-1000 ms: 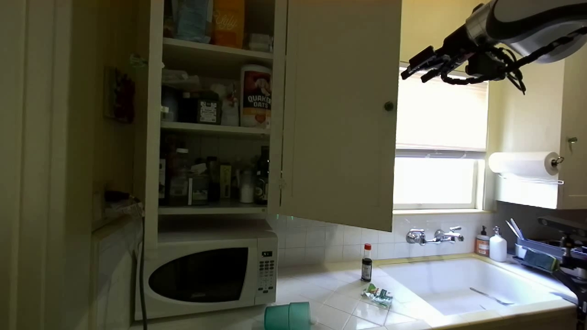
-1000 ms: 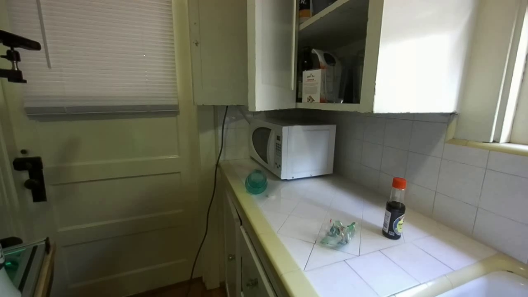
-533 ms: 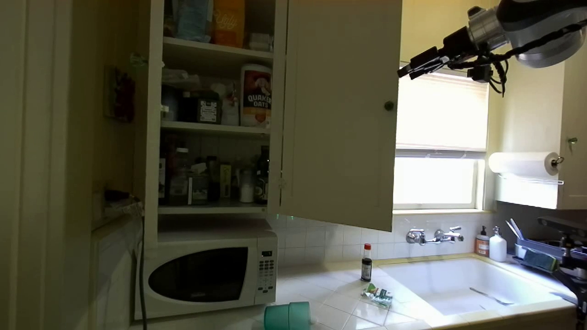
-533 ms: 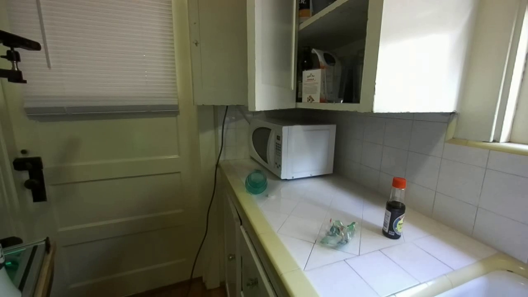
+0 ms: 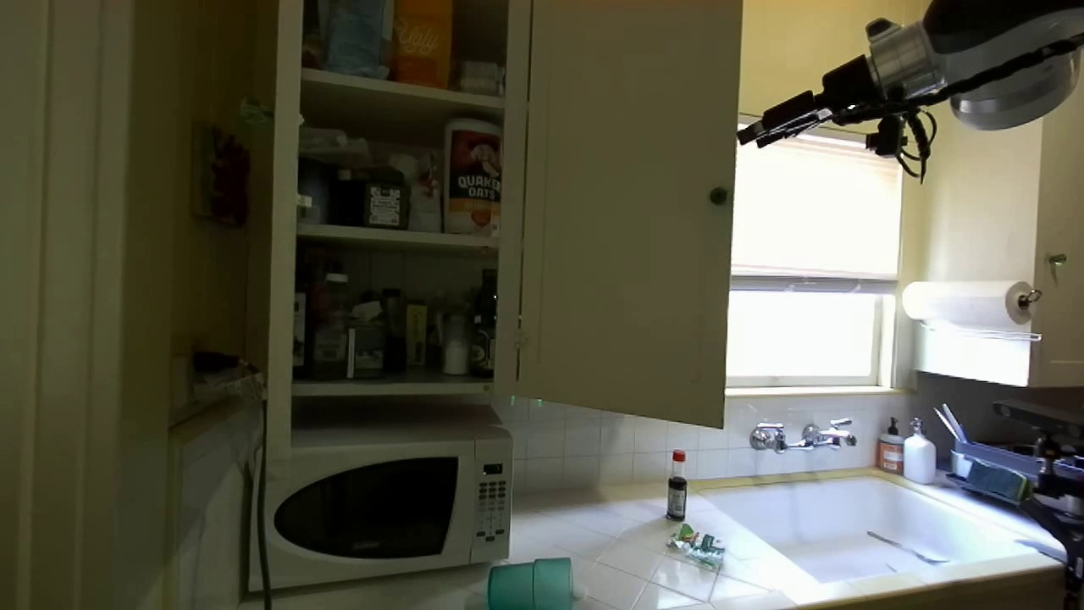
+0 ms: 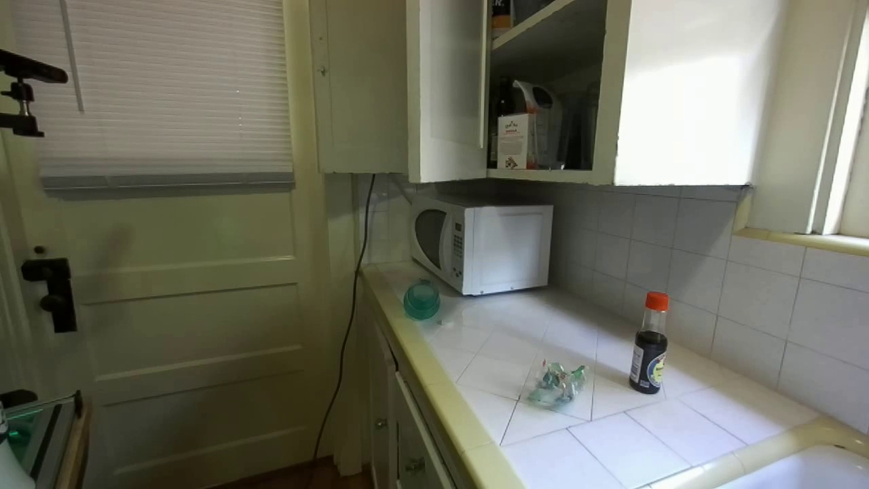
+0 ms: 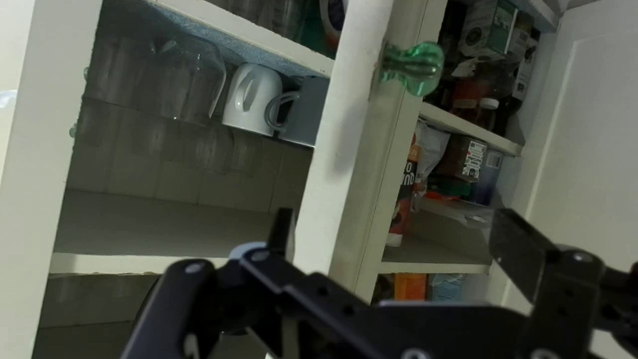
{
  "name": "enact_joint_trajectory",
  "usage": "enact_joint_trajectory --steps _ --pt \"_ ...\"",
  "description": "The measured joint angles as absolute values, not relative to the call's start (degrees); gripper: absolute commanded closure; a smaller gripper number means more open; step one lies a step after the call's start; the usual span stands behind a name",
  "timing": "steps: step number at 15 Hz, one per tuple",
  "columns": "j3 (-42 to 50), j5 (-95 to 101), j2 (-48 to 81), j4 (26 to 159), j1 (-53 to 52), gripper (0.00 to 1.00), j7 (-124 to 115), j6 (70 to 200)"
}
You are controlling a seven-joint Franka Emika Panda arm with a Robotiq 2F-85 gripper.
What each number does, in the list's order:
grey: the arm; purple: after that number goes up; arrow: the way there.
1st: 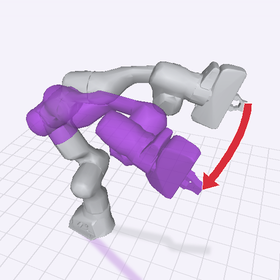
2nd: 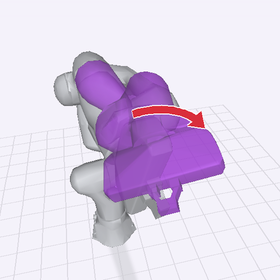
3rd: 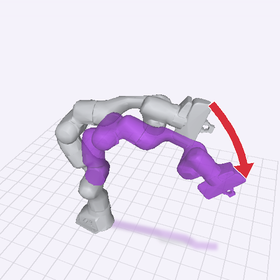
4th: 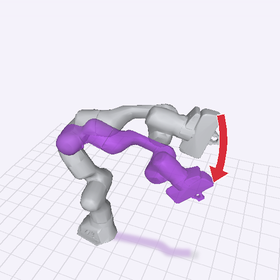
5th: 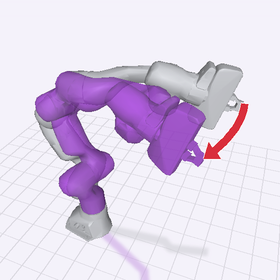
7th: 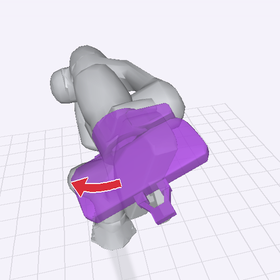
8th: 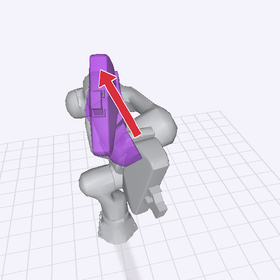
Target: Open the cupboard then put the cup inside
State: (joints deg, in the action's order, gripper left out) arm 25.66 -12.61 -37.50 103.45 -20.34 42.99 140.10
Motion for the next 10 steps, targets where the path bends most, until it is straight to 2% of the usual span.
enact_joint_trajectory --steps 10 --pt "30.3 -21.1 -33.2 98.8 -22.4 0.00 46.4 136.2"
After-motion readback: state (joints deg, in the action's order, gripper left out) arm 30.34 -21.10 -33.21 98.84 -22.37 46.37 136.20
